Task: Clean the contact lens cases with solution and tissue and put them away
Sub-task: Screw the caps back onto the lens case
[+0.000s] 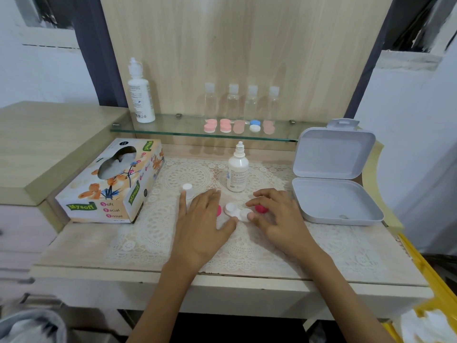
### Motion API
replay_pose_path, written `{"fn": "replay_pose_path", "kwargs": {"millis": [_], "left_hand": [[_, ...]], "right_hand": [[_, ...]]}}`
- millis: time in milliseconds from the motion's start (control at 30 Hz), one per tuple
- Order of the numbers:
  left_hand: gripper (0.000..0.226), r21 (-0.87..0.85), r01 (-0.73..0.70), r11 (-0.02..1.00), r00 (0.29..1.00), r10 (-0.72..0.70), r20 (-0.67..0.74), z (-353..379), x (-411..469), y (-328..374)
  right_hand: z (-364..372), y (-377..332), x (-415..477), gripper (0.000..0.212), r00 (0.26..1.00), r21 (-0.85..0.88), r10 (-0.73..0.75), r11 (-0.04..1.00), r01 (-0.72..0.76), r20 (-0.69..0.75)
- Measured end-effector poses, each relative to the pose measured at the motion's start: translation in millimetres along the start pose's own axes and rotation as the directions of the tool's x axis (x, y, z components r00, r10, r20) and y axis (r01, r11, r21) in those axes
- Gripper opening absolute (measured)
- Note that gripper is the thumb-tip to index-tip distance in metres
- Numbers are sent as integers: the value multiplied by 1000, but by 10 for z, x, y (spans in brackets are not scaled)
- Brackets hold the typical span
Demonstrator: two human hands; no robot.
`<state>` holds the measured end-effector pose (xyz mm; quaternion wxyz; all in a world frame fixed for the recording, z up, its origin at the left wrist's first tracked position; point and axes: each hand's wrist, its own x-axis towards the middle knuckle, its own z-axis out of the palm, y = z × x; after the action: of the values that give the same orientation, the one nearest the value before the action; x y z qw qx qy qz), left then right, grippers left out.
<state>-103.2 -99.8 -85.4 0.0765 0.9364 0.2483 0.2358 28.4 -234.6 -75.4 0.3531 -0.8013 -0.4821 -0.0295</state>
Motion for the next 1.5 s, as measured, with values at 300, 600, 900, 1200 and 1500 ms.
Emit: {"fn": "replay_pose_path", "kwargs": {"millis": [300, 600, 900, 1200, 1500], "left_hand": [[102, 93, 120, 988, 983, -131, 128, 51, 20, 6], [97, 117, 89, 989, 976, -110, 186, 74, 10, 0], [95, 104, 90, 991, 975, -109, 192, 59, -2, 9], [95, 104, 89, 991, 977, -107, 185, 51, 0, 5], [96, 89, 91, 992, 977, -106, 185, 41, 3, 11]], "right_hand": [[9, 19, 8, 54, 1000, -39, -10, 999, 10, 7], [-3, 40, 27, 34, 1000, -2, -19, 1000, 19, -7], [-113, -4, 27, 25, 996, 119, -6, 993, 16, -88], [-798, 246, 2, 17, 982, 128, 73, 990, -51, -176], [-1244, 707, -82, 38, 984, -275, -59, 961, 10, -169]]}}
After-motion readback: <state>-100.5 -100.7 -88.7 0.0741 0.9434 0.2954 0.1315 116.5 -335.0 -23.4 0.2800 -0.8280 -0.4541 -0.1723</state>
